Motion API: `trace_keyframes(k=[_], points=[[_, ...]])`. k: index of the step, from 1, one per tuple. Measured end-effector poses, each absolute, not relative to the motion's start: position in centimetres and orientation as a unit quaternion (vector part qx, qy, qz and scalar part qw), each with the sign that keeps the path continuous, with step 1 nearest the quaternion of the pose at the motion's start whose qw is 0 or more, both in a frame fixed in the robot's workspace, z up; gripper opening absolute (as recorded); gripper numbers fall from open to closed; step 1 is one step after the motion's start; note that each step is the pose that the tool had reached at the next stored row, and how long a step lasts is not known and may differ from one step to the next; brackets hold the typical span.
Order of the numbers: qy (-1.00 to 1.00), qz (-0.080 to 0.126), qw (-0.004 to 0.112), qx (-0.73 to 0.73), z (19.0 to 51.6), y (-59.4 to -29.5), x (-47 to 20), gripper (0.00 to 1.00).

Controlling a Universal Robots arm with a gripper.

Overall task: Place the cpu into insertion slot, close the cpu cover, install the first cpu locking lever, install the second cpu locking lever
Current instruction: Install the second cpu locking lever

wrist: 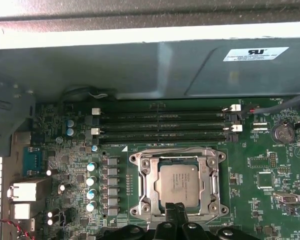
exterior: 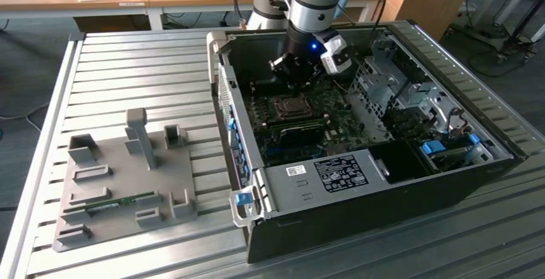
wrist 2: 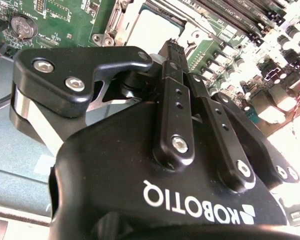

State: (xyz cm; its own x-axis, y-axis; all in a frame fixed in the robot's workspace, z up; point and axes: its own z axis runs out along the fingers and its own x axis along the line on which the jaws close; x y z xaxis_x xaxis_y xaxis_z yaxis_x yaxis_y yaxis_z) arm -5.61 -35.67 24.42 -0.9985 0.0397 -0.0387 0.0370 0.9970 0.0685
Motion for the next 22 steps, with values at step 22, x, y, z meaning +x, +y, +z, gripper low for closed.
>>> trace_keyframes(k=[22], points=[[0.999, 0.034, 0.02, 0.019, 24.42, -36.29, -5.6, 0.11]])
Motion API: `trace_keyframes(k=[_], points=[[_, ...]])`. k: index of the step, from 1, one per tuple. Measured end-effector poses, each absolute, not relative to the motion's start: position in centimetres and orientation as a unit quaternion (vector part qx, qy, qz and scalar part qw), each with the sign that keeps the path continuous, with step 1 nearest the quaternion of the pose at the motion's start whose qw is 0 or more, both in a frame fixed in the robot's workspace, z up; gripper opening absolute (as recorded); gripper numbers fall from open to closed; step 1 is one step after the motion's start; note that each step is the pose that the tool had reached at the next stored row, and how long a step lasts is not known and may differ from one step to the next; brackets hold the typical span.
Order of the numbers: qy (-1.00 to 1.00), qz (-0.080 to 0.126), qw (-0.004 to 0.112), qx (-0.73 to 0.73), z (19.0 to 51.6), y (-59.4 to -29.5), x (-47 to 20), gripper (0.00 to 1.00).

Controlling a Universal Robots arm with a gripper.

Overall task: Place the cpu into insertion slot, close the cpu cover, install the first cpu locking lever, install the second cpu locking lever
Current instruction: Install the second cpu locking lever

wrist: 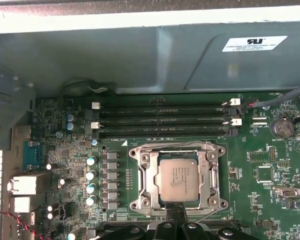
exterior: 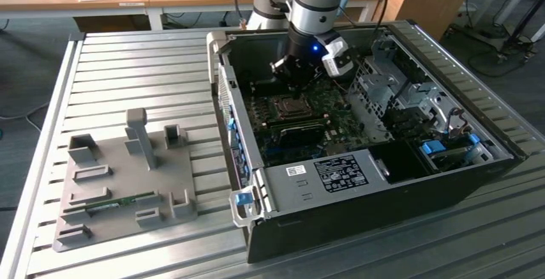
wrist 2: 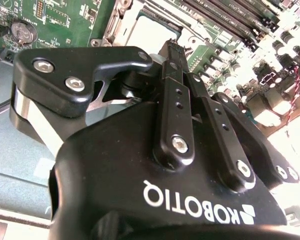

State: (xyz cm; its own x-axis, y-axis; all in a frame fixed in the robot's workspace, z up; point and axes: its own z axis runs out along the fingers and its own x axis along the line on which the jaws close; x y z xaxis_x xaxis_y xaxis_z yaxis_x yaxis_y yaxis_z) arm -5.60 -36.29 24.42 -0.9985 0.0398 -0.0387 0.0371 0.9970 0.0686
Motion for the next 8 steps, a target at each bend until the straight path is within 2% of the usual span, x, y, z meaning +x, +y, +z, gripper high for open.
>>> trace_keyframes(k=[8], points=[[0.999, 0.034, 0.02, 0.019, 24.42, -36.5, -5.56, 0.11]])
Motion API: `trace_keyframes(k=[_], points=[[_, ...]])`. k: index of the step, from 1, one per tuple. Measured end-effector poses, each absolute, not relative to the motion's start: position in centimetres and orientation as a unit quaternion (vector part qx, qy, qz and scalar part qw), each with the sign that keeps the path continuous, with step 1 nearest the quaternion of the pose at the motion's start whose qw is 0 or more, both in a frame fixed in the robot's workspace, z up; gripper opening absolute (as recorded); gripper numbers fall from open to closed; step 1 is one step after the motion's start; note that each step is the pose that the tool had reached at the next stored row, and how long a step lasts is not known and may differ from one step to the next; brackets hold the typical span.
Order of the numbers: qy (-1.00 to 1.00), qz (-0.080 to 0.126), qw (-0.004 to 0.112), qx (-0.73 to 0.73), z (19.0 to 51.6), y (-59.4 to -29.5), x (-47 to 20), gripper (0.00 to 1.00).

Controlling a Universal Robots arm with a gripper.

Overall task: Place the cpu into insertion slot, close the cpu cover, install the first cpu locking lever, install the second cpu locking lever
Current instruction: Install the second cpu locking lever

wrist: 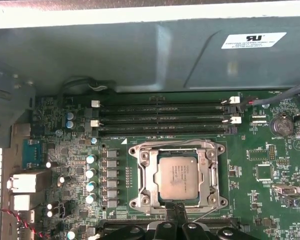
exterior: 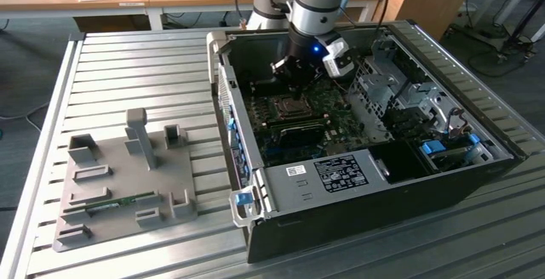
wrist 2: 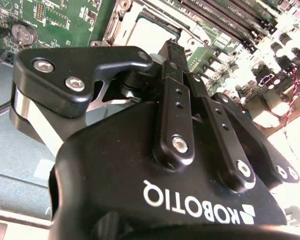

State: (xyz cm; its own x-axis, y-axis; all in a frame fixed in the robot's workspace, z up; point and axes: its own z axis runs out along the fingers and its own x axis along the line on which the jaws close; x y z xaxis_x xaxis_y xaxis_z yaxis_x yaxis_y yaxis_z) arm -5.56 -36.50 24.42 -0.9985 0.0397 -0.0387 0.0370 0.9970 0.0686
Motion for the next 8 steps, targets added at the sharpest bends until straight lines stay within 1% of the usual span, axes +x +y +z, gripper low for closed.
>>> trace_keyframes(k=[8], points=[[0.999, 0.034, 0.02, 0.019, 24.42, -37.3, -5.56, 0.11]])
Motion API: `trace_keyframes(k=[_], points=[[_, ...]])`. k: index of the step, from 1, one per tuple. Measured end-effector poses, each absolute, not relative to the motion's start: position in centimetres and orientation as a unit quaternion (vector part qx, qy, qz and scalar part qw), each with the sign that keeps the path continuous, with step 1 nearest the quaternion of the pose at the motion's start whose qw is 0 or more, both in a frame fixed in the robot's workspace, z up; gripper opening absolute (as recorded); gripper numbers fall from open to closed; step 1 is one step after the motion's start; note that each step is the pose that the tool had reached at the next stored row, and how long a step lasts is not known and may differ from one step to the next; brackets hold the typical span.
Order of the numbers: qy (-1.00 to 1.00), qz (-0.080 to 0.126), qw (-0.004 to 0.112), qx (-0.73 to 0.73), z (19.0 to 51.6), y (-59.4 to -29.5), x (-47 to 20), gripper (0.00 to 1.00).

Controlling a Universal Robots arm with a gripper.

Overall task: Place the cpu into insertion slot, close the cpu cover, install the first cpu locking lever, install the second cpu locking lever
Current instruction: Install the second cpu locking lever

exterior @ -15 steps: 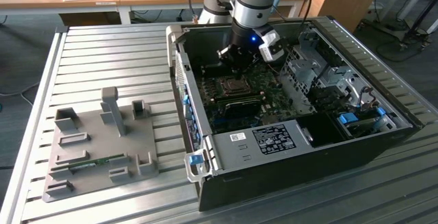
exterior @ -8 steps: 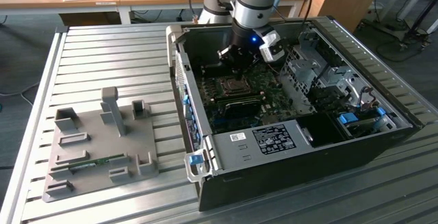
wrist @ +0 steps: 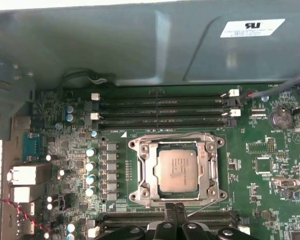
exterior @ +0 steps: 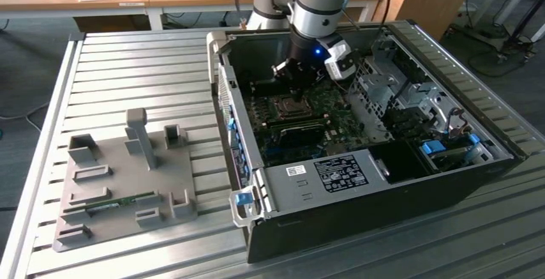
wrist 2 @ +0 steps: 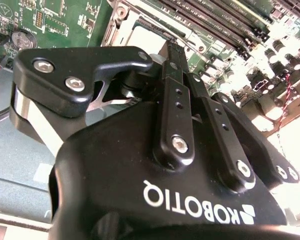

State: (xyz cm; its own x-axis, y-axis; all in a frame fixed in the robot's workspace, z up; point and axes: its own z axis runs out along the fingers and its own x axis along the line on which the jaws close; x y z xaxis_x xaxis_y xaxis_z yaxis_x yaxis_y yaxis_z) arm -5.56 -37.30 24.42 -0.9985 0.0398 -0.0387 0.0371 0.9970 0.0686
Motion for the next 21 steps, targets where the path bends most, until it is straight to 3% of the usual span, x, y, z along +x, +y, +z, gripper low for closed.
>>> trace_keyframes(k=[21], points=[[0.999, 0.034, 0.02, 0.019, 24.32, -38.26, -5.7, 0.11]])
